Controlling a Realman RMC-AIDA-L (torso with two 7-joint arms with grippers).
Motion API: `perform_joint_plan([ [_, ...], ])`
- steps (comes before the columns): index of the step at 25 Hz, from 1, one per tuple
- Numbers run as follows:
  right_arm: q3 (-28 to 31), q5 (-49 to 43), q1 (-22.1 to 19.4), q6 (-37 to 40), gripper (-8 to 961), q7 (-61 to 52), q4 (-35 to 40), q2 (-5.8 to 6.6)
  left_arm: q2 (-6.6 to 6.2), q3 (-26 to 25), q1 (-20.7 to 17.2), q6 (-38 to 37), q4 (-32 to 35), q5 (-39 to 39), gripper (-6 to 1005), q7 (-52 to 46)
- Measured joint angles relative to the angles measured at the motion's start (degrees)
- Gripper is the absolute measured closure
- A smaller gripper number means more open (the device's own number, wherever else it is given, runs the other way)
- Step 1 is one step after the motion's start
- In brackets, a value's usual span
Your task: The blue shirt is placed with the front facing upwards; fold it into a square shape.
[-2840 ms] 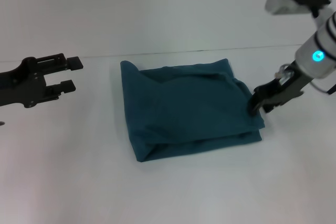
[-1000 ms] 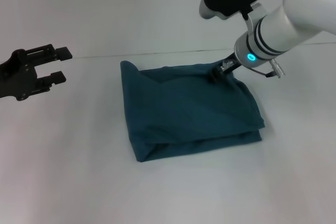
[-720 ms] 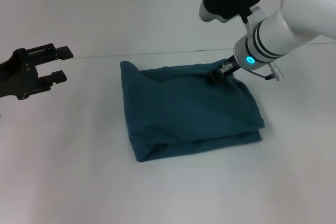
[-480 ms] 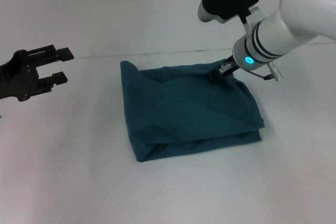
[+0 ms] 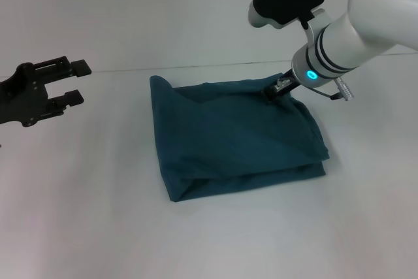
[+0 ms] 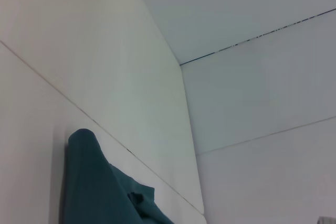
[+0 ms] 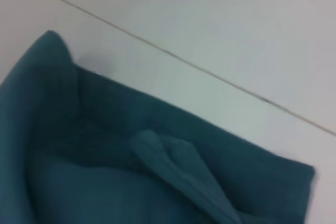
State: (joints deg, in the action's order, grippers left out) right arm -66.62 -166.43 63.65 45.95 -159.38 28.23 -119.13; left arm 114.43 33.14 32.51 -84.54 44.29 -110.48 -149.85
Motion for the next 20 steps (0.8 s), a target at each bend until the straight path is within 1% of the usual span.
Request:
perform_joint_plan([
  [4,0.2,-1.4,-0.4,0.5,932,-1.4,1.8,-0.06,0.07,0.0,0.0,0.0,0.0,0.0,267,0.0],
  [11,0.2,-1.5,-0.9,0.6,931,-2.9,2.9,0.54,0.31,0.0,0.0,-0.2,0.0,0.0,266,0.0],
  [20,0.1,-1.5,-2.1,0.5,932,-5.5,3.2,1.86,0.36,0.0,0.1,-0.4,0.0,0.0,263,0.0],
])
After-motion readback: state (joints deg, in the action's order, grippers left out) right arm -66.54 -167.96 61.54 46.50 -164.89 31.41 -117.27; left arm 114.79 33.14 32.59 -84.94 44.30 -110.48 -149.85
